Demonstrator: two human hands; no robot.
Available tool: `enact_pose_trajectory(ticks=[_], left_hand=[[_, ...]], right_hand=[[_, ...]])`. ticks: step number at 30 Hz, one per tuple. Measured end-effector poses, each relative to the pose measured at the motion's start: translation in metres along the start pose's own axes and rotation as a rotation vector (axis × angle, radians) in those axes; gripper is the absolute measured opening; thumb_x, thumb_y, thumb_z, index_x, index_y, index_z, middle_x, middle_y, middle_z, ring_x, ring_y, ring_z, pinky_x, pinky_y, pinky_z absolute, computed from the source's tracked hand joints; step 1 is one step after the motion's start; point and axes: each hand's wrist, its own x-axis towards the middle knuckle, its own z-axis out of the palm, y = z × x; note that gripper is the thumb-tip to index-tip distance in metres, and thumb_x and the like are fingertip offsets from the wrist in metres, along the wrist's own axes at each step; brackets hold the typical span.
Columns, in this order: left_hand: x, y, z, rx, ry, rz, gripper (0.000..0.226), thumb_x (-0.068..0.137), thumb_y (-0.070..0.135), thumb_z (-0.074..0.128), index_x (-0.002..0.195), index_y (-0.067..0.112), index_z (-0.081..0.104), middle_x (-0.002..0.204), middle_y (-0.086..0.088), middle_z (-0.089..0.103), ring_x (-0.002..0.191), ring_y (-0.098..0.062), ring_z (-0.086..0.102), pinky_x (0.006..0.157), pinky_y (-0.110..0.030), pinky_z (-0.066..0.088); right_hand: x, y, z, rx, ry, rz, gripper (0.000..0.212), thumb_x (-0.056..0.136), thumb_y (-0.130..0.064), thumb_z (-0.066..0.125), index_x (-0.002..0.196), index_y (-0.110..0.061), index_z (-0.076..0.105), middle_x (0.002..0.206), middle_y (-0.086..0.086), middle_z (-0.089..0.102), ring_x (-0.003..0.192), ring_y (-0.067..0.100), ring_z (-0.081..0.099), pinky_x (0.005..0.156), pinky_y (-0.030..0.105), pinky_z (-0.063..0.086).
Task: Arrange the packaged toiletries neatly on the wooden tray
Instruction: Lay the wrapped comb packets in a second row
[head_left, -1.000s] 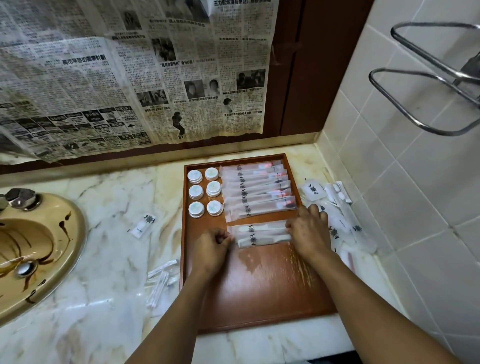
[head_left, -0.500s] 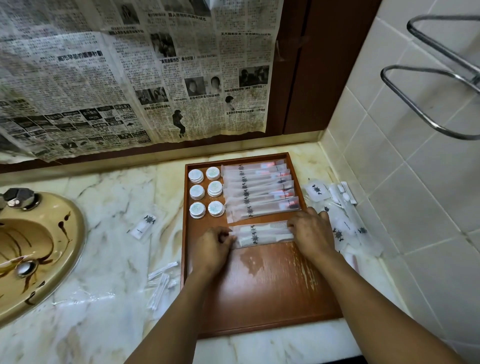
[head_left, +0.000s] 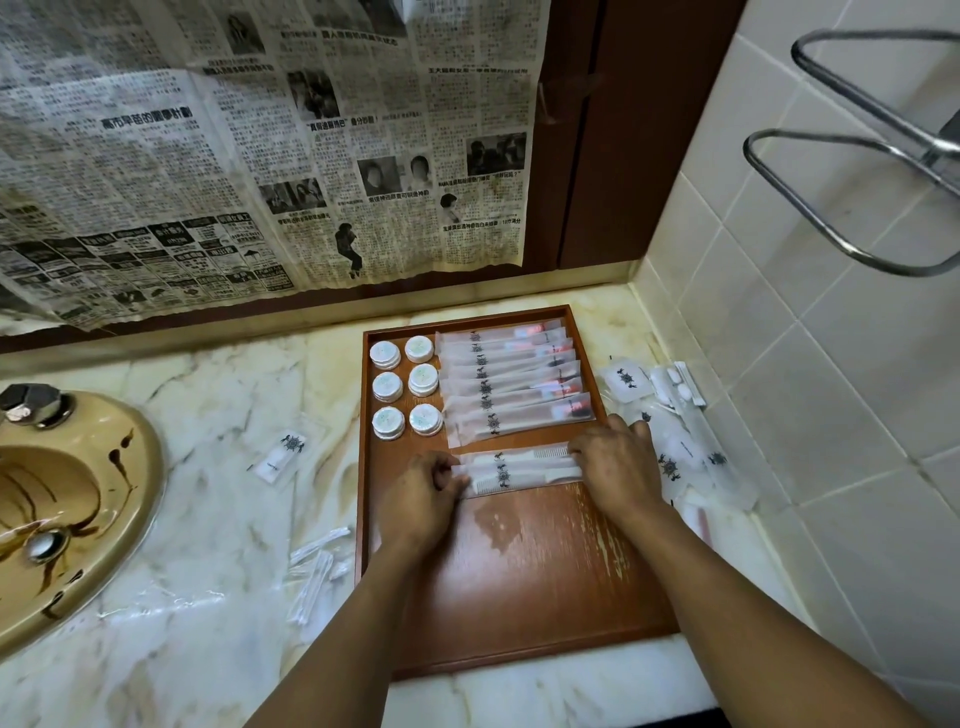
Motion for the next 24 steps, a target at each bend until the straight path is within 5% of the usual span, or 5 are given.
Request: enact_pose_trajectory(ticks=[11,18,24], left_hand=[[-0.004,0.001,-0.004,-0.045,-0.017,0.005,0.022,0.088,0.046,0.073,0.106,0.037,0.066,0.088,0.010,0.062,0.079,-0.006,0.060,0.063,-0.028,0.044],[-0.016,-0.004,-0.002,-0.324,0.025,-0.011,0.031,0.086,0.037,0.080,0.113,0.031,0.067,0.085,0.007,0.069,0.080,-0.003,0.066,0.072,-0.029,0.052],[-0.030,-0.001,-0.004,-0.487,0.045,-0.036,0.028,0.089,0.024,0.078,0.114,0.017,0.069,0.087,-0.002,0.071,0.079,-0.008,0.066,0.074,-0.024,0.055]], right_hand=[[-0.013,0.005,-0.003,0.113,0.077,0.022,0.014,0.089,-0.019,0.066,0.096,-0.028,0.074,0.097,-0.008,0.072,0.094,0.019,0.058,0.076,0.037,0.035],[-0.047,0.046,-0.014,0.263,0.394,0.441,0.027,0.084,-0.004,0.071,0.109,-0.010,0.073,0.104,0.013,0.072,0.095,0.037,0.063,0.080,0.046,0.047],[-0.066,0.088,0.000,0.120,0.063,0.648,0.023,0.080,0.001,0.066,0.102,-0.003,0.068,0.100,0.020,0.061,0.082,0.043,0.065,0.065,0.043,0.053]])
